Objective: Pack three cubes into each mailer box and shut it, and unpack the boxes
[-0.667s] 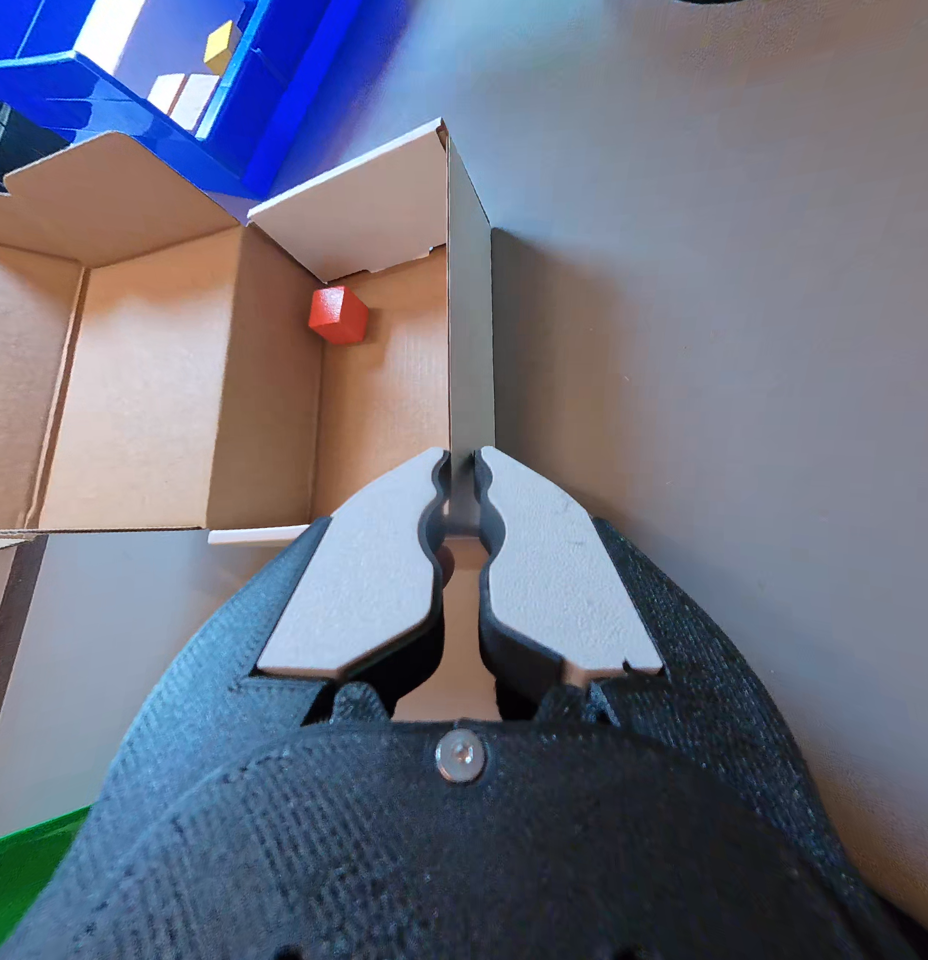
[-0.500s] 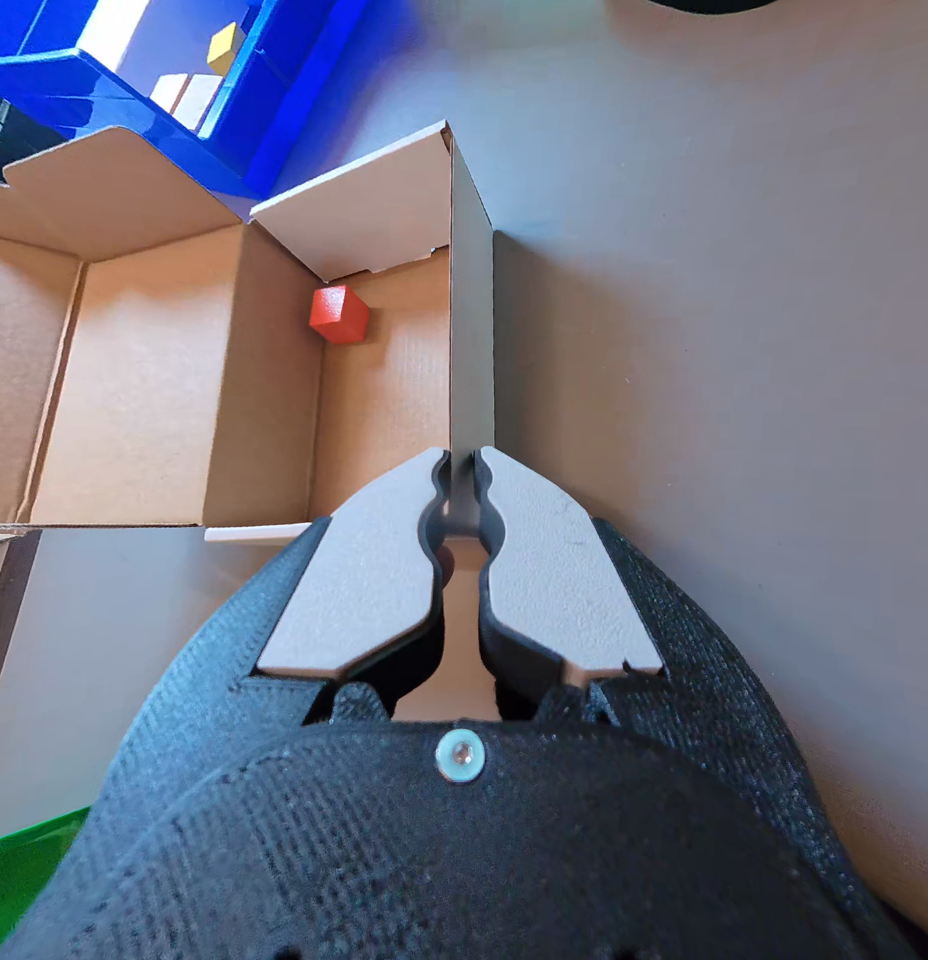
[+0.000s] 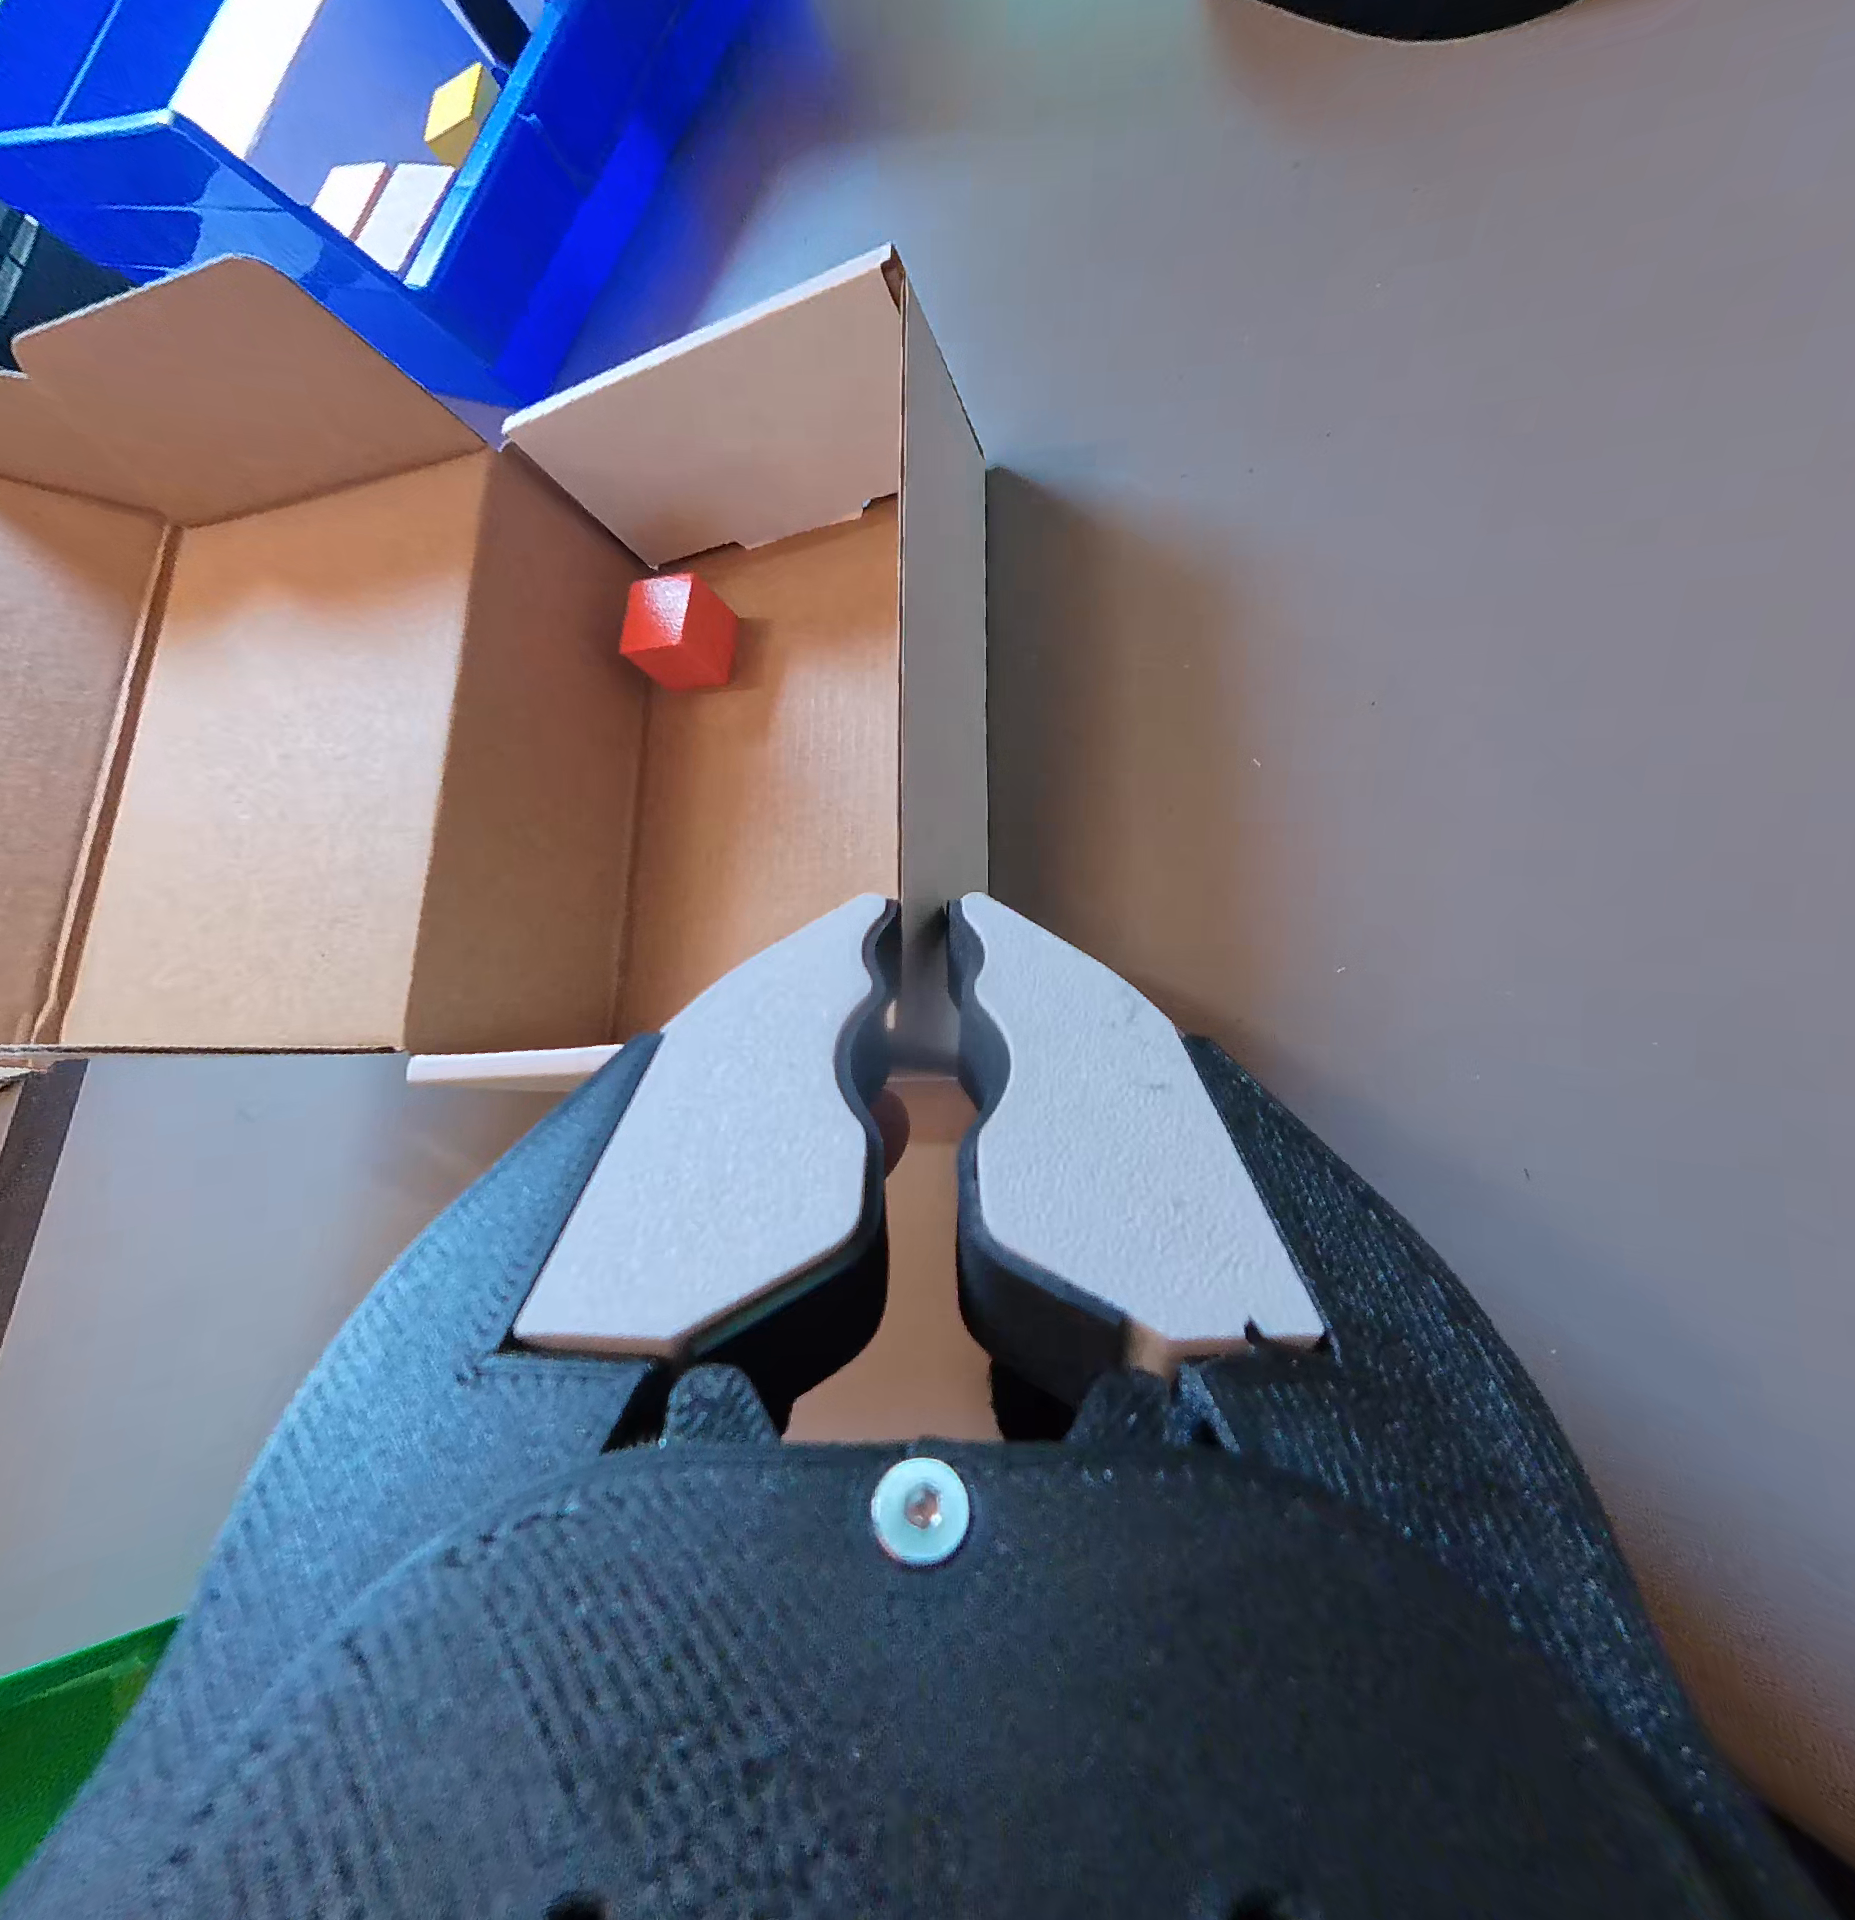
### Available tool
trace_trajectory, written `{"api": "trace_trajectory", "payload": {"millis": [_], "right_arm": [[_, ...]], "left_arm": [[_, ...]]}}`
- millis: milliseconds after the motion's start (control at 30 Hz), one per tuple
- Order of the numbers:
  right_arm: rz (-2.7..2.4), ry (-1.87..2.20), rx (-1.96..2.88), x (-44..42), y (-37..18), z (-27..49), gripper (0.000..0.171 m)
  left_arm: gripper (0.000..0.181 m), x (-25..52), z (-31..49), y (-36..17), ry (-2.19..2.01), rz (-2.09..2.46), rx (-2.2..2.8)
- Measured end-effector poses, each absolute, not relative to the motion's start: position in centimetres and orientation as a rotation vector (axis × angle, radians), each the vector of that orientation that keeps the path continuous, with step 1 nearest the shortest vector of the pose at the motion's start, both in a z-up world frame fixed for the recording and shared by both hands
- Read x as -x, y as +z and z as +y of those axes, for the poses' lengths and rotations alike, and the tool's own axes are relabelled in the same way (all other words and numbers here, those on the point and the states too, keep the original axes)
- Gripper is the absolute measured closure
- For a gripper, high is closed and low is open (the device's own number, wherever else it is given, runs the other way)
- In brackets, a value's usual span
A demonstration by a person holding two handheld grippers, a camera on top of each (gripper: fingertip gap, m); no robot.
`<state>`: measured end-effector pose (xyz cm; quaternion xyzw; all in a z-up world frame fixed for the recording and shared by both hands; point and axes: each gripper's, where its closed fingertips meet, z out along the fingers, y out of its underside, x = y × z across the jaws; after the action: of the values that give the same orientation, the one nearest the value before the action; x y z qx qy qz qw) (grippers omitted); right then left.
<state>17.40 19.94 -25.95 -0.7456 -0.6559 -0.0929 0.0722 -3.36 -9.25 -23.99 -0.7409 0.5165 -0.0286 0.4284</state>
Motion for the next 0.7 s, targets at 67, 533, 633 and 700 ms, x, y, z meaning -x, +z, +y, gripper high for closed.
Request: {"api": "trace_trajectory", "payload": {"millis": [67,533,633,700], "right_arm": [[-1.972,-0.292,2.239,-17.4,-26.1,20.1,0.143],[-1.954,-0.253,2.145,-15.8,-26.0,21.8,0.140],[-1.928,-0.244,2.124,-15.4,-24.9,22.1,0.129],[-1.880,-0.195,2.063,-14.3,-22.6,21.9,0.126]], "left_arm": [[0.173,3.4,-9.2,-24.0,-0.072,1.289,1.850],[0.173,3.4,-9.3,-24.0,-0.067,1.291,1.844],[0.173,3.4,-9.3,-24.0,-0.066,1.291,1.843],[0.173,3.4,-9.3,-24.0,-0.067,1.291,1.844]]}}
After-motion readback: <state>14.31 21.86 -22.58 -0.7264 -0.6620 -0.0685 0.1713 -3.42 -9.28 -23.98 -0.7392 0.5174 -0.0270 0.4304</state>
